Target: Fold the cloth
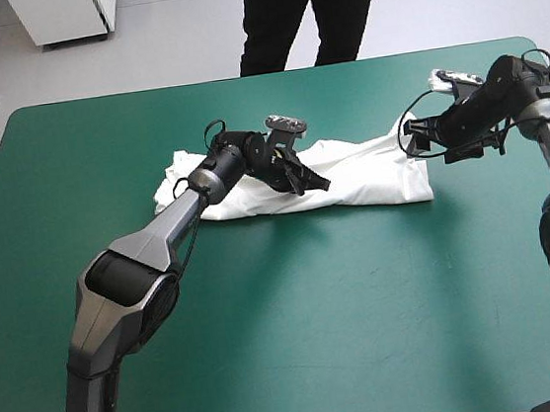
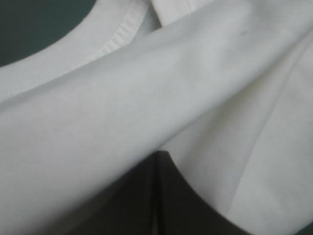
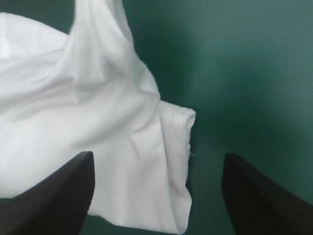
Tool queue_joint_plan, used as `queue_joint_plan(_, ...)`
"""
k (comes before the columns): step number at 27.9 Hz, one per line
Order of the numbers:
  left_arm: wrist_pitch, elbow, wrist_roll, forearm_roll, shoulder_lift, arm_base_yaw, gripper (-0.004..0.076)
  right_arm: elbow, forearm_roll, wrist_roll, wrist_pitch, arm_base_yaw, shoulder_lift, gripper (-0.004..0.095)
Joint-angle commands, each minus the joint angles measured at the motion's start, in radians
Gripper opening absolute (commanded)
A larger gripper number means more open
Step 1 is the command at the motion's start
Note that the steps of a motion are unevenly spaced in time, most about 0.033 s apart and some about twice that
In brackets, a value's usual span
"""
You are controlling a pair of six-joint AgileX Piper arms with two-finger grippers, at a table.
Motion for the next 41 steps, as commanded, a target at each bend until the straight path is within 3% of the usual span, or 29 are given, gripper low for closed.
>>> queue_joint_plan(1,0.027,-0.021,-0.001,-0.019,-0.052,-0.008,-0.0009,-0.02,0.051,-0.02,-0.01,-0.006,-0.014,0.0685)
queue_joint_plan(9,0.029,-0.021,-0.001,-0.019,-0.052,-0.008,-0.0009,-0.02,0.101,-0.047,-0.009,-0.004,0.048,0.0685)
queue_joint_plan(16,0.029,-0.021,-0.001,-0.019,-0.052,-0.008,-0.0009,-0.02,0.241,-0.112,0.021,-0.004,0.091,0.0636)
queue_joint_plan(19,0.029,-0.021,-0.001,-0.019,-0.052,-0.008,-0.0009,-0.02,0.257,-0.112,0.039,-0.003,0.099,0.0462)
queue_joint_plan(24,0.032,-0.021,-0.001,-0.019,-0.052,-0.008,-0.0009,-0.02,0.269,-0.14,0.049,-0.003,0.099,-0.0013)
queue_joint_plan(34,0.037,-0.021,-0.001,-0.019,-0.052,-0.008,-0.0009,-0.045,0.293,-0.153,0.062,0.01,-0.006,-0.0015)
queue_joint_plan(41,0.051,-0.021,-0.001,-0.019,-0.052,-0.008,-0.0009,-0.052,0.339,-0.171,-0.009,0.128,-0.186,-0.0015)
